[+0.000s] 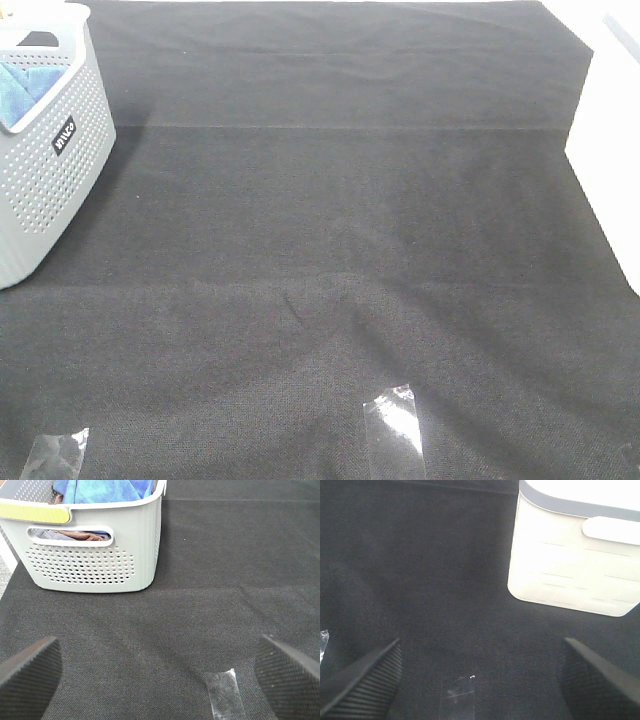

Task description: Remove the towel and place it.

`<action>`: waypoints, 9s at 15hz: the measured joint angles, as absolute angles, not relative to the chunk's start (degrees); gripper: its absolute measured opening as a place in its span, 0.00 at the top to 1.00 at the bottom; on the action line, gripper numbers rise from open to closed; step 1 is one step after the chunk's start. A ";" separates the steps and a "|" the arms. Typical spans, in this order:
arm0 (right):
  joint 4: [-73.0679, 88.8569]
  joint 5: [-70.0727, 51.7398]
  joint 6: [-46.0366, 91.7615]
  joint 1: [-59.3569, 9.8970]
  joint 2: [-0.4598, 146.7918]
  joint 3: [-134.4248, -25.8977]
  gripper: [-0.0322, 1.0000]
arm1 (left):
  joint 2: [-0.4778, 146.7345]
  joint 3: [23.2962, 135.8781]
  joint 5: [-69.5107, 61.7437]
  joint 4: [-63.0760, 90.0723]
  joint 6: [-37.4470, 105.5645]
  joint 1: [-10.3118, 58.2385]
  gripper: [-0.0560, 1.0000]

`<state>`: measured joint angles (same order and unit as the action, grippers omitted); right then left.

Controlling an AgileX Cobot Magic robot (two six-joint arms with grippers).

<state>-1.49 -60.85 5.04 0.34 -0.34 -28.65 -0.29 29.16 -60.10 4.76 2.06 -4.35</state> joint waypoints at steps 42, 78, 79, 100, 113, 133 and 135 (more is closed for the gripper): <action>-1.49 -60.85 5.04 0.34 -0.34 -28.65 0.20 | 115.79 102.67 -65.32 -15.07 51.51 -9.17 0.01; -1.49 -60.85 5.04 0.34 -0.34 -28.65 0.20 | 108.86 108.63 -57.81 -11.92 43.89 -7.68 0.95; -1.49 -60.85 5.04 0.34 -0.34 -28.65 0.20 | 106.80 108.63 -57.18 -12.09 43.89 -6.76 0.95; 50.65 -30.94 55.23 0.34 39.19 -29.45 0.22 | 81.53 108.69 -43.60 -17.25 55.98 36.44 0.95; 83.02 -66.23 104.05 0.34 81.47 -49.73 0.22 | 87.43 108.69 -38.33 -17.70 64.92 50.19 0.95; 72.14 -52.94 95.68 -9.40 85.89 -53.80 0.97 | 88.81 108.69 -36.50 -20.11 60.50 50.31 0.95; 70.19 -54.26 90.93 -9.40 85.89 -55.41 0.97 | 88.81 108.69 -38.62 -20.11 57.64 49.39 0.95</action>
<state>70.19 -54.26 90.93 -9.40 85.89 -55.41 88.81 108.69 -38.62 -20.11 57.64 49.39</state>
